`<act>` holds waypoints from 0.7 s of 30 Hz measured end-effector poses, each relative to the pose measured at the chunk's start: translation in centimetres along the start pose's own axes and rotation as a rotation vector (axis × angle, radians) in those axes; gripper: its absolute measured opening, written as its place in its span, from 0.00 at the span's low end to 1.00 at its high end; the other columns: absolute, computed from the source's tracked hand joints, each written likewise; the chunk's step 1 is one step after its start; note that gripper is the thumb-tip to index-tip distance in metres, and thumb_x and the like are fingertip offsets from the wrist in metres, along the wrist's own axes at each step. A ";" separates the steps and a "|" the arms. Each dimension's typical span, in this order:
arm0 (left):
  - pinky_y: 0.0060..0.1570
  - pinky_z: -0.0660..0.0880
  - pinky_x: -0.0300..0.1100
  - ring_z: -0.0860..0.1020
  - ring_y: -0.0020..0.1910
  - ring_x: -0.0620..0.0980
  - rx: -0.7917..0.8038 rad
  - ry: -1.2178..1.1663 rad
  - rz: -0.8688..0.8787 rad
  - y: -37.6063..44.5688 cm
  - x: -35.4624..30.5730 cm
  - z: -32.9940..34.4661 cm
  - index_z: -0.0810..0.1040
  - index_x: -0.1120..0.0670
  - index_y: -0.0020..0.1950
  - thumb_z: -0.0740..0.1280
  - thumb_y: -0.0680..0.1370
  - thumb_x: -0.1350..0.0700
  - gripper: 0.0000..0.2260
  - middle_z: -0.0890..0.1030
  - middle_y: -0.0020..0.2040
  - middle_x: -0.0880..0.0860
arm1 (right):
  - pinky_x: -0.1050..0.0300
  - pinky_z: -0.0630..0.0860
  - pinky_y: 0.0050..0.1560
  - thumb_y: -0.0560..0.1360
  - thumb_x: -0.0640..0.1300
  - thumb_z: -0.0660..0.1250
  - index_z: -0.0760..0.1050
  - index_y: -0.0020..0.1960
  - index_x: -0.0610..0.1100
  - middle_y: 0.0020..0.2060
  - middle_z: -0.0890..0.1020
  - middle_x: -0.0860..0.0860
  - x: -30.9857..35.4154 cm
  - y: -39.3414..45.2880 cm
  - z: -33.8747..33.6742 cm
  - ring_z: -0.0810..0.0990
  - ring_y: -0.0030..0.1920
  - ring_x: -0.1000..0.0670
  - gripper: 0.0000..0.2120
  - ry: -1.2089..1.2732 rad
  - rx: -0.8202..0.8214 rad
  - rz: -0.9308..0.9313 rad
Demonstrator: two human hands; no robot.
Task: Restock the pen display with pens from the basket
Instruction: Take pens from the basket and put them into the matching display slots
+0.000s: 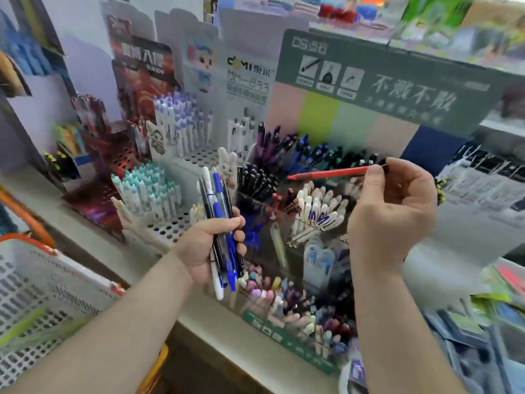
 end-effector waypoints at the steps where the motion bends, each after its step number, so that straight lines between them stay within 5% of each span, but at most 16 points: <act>1: 0.27 0.75 0.39 0.74 0.28 0.46 0.022 0.031 -0.007 0.2 -0.2 0.2 0.75 0.53 0.46 0.67 0.67 0.66 0.11 0.75 0.35 0.50 | 0.72 0.71 0.43 0.77 0.38 0.69 0.76 0.49 0.46 0.40 0.76 0.61 -0.1 0.3 0.5 0.76 0.38 0.65 0.05 -0.036 0.008 -0.042; 5: 0.28 0.75 0.41 0.73 0.28 0.48 0.081 0.174 -0.010 0.4 -0.8 0.6 0.76 0.55 0.46 0.68 0.66 0.65 0.11 0.74 0.33 0.52 | 0.66 0.75 0.46 0.76 0.40 0.70 0.81 0.51 0.40 0.41 0.81 0.54 -1.4 0.4 3.6 0.78 0.39 0.57 0.06 -0.240 0.125 -0.195; 8: 0.28 0.76 0.41 0.74 0.28 0.49 0.108 0.235 -0.005 0.4 -0.9 0.8 0.76 0.56 0.46 0.68 0.67 0.65 0.10 0.74 0.32 0.53 | 0.53 0.79 0.45 0.75 0.41 0.70 0.83 0.50 0.41 0.40 0.85 0.50 -2.8 -0.2 6.4 0.81 0.37 0.51 0.06 -0.336 0.269 -0.216; 13: 0.31 0.74 0.42 0.73 0.30 0.48 0.160 0.261 -0.020 0.8 -0.7 1.0 0.74 0.57 0.49 0.67 0.67 0.65 0.12 0.74 0.33 0.52 | 0.45 0.79 0.48 0.74 0.42 0.71 0.84 0.48 0.44 0.35 0.84 0.51 -4.0 -1.1 9.5 0.82 0.36 0.48 0.04 -0.486 0.438 -0.200; 21: 0.30 0.74 0.42 0.74 0.30 0.48 0.209 0.242 -0.028 1.5 -0.7 1.2 0.74 0.57 0.50 0.67 0.67 0.66 0.13 0.75 0.36 0.52 | 0.49 0.72 0.55 0.76 0.43 0.66 0.85 0.54 0.47 0.46 0.81 0.48 -5.2 -1.0 11.0 0.75 0.50 0.42 0.12 -0.698 0.630 -0.161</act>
Point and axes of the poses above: each hand's wrist, its own y-axis towards the middle knuckle, its own z-axis out of the palm, x = y × z, the point moved 7 cm from there along y, towards the middle knuckle
